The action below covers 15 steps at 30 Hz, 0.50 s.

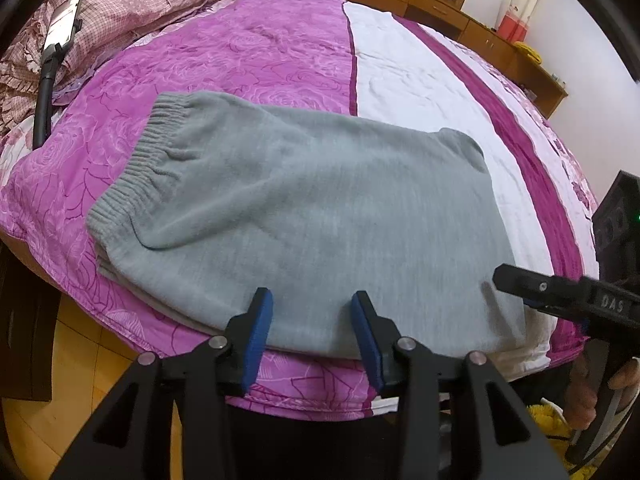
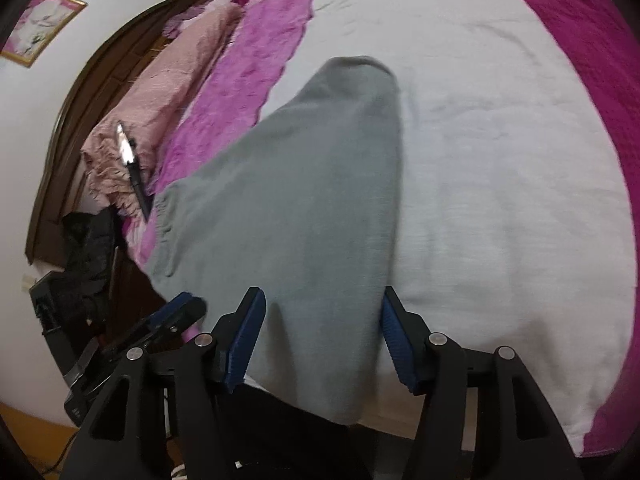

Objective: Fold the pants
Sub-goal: 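Grasp the pants edge with the right tool and lift it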

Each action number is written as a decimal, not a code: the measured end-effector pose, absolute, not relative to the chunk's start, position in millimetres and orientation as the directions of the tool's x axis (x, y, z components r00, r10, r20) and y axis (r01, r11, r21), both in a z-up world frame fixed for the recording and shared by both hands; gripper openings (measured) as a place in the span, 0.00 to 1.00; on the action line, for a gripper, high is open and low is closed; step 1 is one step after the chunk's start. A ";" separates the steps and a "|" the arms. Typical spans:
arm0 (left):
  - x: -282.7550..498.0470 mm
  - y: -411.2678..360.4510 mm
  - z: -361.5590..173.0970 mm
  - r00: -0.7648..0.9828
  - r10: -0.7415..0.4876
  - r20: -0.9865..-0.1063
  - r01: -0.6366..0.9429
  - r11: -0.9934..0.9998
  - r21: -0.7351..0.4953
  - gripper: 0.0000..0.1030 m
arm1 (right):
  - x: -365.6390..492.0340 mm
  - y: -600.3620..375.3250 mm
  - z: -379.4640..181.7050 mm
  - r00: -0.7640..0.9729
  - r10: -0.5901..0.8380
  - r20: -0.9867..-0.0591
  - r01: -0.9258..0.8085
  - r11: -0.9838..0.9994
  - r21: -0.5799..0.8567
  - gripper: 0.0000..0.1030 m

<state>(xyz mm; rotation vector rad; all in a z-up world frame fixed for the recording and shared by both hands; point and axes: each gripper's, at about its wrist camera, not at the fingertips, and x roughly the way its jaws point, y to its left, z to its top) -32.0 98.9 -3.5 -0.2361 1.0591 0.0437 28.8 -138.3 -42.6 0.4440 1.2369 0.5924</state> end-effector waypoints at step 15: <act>-31.7 94.8 -3.9 0.492 -0.071 -0.868 -0.136 0.978 -0.157 0.45 | 29.6 -149.7 -33.9 0.257 0.678 -0.689 -0.188 0.734 0.653 0.05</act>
